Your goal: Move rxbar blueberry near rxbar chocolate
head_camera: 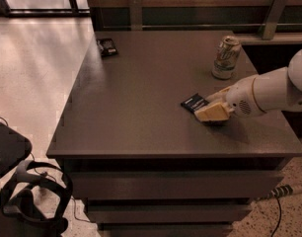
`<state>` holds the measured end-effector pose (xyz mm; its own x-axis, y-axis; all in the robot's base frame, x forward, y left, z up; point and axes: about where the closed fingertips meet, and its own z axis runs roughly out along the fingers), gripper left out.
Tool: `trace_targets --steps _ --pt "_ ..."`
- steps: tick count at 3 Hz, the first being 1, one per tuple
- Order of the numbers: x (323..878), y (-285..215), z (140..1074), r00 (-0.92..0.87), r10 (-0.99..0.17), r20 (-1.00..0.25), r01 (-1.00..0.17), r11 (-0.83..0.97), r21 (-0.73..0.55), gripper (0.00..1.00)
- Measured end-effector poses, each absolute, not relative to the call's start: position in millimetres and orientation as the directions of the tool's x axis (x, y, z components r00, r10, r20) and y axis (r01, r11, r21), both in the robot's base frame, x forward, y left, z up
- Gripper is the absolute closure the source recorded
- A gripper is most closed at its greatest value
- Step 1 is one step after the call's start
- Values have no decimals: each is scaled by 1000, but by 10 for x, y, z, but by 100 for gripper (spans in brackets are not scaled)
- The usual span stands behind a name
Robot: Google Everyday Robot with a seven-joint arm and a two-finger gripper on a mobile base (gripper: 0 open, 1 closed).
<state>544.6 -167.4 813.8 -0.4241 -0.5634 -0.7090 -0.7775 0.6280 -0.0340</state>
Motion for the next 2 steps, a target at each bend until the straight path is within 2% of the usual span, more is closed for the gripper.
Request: trace_targets --steps 1,2 --pt "5444 -1661 8143 -422 -565 -709 -779 626 -35 100" --pt "5443 -1657 8145 -422 -565 -709 -779 626 -35 100"
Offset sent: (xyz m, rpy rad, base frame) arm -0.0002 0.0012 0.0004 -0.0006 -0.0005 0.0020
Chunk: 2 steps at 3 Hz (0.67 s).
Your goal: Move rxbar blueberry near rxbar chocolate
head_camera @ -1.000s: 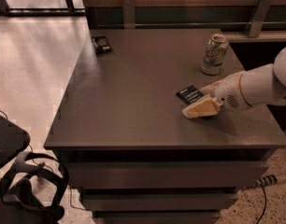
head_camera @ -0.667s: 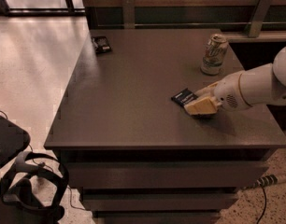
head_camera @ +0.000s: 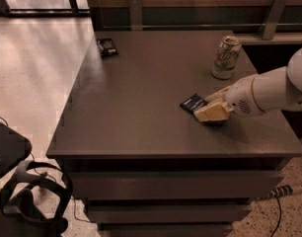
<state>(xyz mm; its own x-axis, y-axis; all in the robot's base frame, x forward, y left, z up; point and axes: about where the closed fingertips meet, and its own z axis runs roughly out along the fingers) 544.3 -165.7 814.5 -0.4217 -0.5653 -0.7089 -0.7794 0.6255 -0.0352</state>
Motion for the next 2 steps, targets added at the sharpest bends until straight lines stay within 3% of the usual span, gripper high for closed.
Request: trace_targets --steps 2 --pt "5406 -1685 8800 -323 -651 -687 -823 551 -135 100"
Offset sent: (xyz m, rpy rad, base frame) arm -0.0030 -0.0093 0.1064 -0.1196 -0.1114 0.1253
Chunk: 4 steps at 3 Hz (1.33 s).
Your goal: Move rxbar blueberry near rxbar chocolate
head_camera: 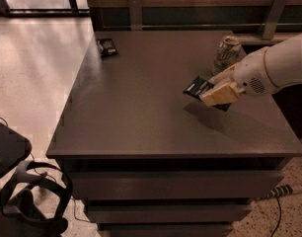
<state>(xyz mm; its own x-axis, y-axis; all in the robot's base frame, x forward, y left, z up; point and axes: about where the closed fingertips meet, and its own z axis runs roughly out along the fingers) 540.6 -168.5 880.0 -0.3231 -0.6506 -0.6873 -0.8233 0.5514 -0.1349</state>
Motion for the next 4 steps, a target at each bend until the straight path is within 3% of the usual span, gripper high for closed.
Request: trace_targets --steps 1,3,4 --pt "5625 -1664 9342 -260 -699 -666 -826 518 -221 100" --pt "6531 -1471 10015 -186 -606 -773 -756 591 -281 100" --pt "6809 -1148 10166 -173 -591 -788 -746 601 -287 100"
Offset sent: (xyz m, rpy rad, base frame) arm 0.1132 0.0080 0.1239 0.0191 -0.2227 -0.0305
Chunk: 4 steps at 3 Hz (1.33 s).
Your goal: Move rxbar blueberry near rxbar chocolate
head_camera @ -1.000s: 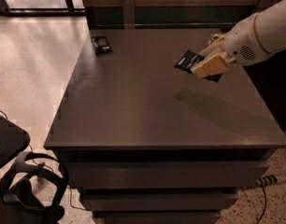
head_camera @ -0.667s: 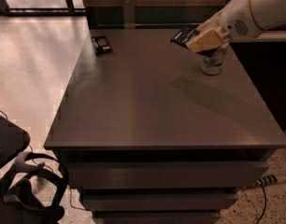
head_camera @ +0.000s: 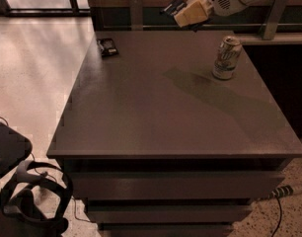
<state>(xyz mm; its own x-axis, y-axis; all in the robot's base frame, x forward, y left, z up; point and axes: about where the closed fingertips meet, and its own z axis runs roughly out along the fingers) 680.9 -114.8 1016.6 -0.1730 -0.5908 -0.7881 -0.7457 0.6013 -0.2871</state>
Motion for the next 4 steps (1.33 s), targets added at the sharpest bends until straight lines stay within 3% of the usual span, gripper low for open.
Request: trace_targets --steps 1,3,4 --pt "7024 -642 10234 -164 -587 -793 -757 590 -280 100" --pt "7172 -572 10086 -195 -608 -770 -766 585 -268 100" --pt "7507 -388 9748 -241 -642 -728 -782 573 -246 100"
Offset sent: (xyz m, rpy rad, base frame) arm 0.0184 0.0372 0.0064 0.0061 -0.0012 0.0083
